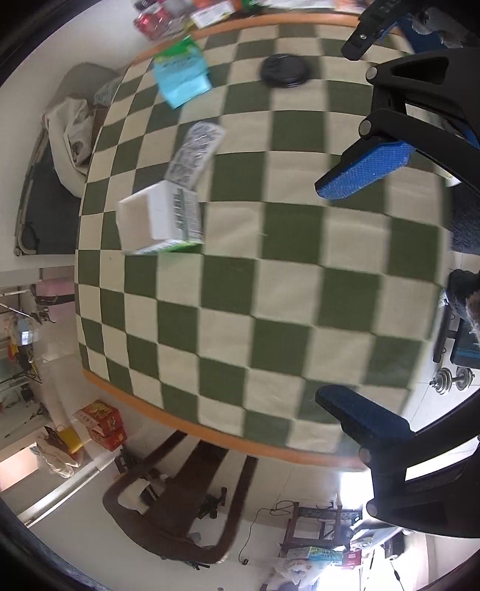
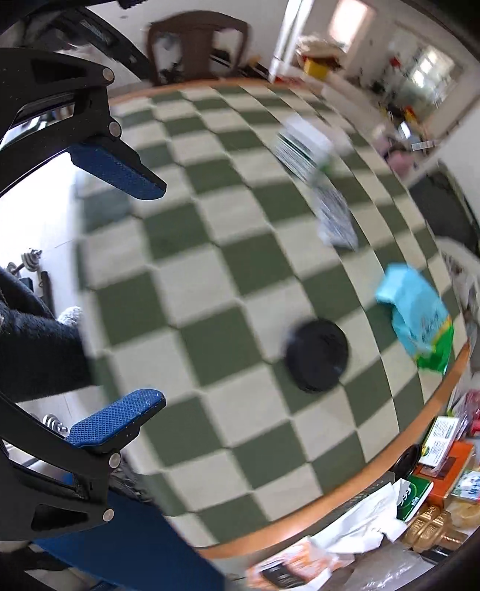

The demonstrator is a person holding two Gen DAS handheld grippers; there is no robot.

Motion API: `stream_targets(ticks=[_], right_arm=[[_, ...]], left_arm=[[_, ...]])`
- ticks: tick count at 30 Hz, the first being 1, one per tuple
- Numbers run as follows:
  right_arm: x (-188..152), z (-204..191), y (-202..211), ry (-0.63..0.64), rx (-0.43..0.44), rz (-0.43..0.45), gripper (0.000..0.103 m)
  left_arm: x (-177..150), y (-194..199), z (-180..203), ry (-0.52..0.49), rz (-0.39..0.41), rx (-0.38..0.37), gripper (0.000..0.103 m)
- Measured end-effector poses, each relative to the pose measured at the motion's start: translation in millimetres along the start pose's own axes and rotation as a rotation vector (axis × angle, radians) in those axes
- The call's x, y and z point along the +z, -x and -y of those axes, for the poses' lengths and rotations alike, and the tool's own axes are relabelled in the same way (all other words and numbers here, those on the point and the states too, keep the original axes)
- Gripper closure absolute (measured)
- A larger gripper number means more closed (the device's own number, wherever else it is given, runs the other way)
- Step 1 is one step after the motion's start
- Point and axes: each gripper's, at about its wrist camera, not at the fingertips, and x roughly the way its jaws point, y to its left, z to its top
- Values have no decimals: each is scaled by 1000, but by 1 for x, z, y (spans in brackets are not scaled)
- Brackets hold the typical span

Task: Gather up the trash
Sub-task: 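Move both open tools back up over the table, then grasp the black cup lid with right tool while left tool grasps white medicine box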

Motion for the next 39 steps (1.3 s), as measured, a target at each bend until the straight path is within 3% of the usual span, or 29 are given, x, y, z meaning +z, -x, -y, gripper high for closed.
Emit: stream_targets(ticks=[7, 12, 14, 19, 25, 30, 31, 32, 33, 39], right_arm=[[109, 37, -93, -122, -114, -97, 0], [143, 40, -140, -106, -161, -134, 5], [149, 34, -143, -90, -194, -114, 13], [159, -2, -146, 36, -151, -103, 14], [183, -40, -145, 103, -115, -86, 14], [205, -51, -147, 107, -119, -83, 14], [205, -50, -150, 105, -120, -83, 14], [207, -50, -151, 102, -120, -84, 14], [209, -51, -151, 100, -121, -83, 14], [207, -51, -153, 87, -112, -81, 14]], left_arm=[[59, -69, 44, 33, -101, 97, 0], [82, -82, 47, 61, -119, 121, 0], [93, -80, 44, 86, -110, 113, 0], [132, -79, 35, 148, -109, 28, 0], [173, -126, 49, 155, -249, -108, 0], [187, -158, 70, 101, -315, -96, 1], [187, -162, 73, 92, -319, -95, 6], [187, -164, 75, 85, -317, -85, 21], [187, -165, 76, 80, -315, -86, 28], [176, -138, 76, 20, -211, -58, 33]])
